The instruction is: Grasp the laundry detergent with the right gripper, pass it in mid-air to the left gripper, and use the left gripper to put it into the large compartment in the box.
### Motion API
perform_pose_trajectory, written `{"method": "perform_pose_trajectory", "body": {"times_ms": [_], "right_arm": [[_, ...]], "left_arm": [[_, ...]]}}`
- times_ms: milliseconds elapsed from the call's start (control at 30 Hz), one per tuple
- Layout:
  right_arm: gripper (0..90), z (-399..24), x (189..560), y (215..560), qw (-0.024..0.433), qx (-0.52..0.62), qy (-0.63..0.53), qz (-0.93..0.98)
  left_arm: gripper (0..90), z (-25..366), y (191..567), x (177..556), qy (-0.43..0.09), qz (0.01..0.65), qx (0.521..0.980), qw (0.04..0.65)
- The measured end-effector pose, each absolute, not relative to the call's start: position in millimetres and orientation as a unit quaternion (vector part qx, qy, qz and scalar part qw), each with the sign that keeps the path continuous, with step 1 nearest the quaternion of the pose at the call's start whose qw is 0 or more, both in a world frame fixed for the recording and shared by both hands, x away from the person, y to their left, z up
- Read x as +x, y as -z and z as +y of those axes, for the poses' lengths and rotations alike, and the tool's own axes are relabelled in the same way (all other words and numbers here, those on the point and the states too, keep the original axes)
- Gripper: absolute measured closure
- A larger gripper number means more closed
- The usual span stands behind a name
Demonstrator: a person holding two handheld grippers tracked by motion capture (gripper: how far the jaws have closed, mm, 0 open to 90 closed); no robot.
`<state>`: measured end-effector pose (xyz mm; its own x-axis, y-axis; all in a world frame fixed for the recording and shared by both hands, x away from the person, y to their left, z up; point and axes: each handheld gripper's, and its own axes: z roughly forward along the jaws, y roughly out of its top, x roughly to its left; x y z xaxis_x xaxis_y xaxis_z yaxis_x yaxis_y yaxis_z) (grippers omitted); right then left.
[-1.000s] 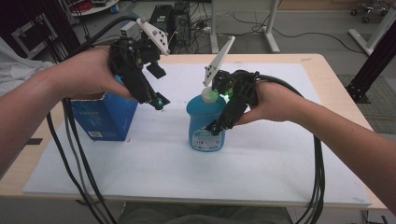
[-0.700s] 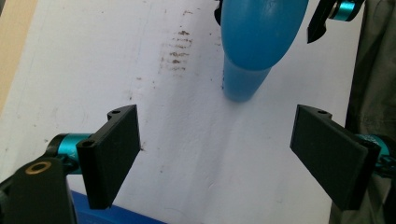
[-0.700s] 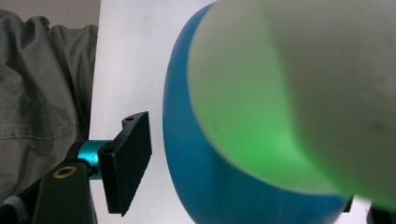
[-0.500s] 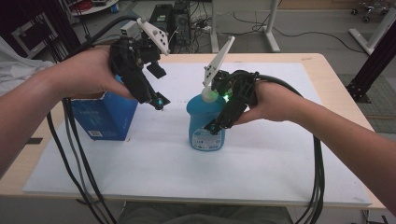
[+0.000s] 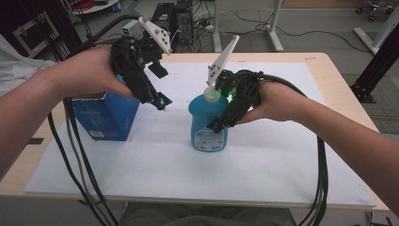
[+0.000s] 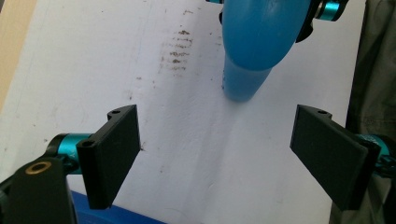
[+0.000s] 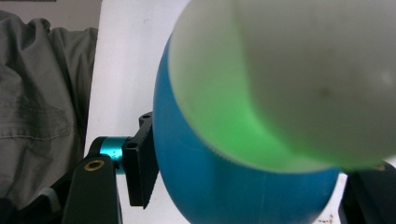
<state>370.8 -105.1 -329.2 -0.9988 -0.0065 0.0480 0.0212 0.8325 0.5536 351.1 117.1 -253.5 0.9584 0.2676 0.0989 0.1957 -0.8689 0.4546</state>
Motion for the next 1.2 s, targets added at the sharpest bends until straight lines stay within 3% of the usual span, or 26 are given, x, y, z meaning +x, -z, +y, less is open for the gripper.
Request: {"method": "perform_pose_trajectory", "body": {"times_ms": [500,1200], "right_arm": [[41.6,-108.5,374.4,332.6,0.023,-0.001,0.301,-0.953],[44.7,-111.9,373.7,333.7,0.014,0.002,0.327,-0.945]], "left_arm": [[16.1,117.0,253.5,351.4,-0.081,0.122,0.963,0.227],[16.1,112.5,247.0,350.5,-0.084,0.110,0.962,0.234]]}}
